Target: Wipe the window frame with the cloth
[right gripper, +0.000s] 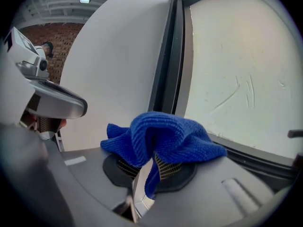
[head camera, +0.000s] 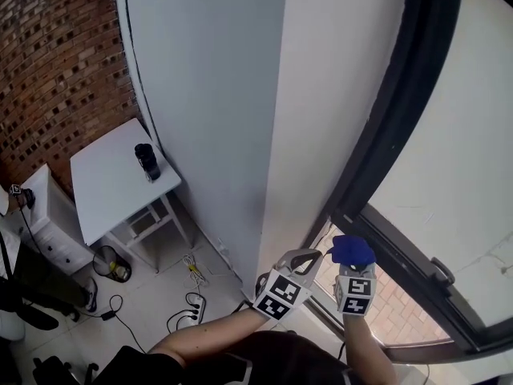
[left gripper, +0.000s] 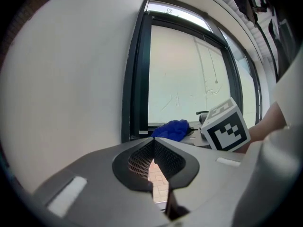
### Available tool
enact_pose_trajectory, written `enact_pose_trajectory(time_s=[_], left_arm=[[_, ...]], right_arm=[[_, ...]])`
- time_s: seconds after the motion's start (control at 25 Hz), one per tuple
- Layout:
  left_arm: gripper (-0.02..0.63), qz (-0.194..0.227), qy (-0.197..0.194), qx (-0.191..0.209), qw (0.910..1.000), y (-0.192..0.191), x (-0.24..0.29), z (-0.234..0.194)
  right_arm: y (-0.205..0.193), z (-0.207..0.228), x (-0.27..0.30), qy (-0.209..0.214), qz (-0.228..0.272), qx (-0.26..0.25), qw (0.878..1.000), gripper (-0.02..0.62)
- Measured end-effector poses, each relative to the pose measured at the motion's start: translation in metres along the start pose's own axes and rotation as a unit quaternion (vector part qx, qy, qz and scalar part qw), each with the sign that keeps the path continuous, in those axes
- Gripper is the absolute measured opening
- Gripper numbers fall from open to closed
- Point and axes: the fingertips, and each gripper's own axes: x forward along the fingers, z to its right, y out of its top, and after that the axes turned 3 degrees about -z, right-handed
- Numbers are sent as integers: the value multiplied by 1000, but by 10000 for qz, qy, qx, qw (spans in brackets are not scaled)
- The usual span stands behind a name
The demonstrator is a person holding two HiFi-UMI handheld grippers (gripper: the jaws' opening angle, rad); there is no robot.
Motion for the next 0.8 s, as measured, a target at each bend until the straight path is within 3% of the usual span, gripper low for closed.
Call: enact_pose_trajectory(time_s=[0.2, 0.56, 0.8], left_arm=[[-8, -21, -82, -19, 10000, -2, -8, -1], [-8, 9, -134, -24, 9999, 5, 6, -1], [-8, -252, 11, -57, 9997, 2, 24, -13]], right_arm=[[-8, -3, -9, -164, -92, 152, 9997, 57], [17, 13, 3, -417, 104, 347, 9985, 57], [32, 20, 32, -184, 145, 427, 9988, 57]])
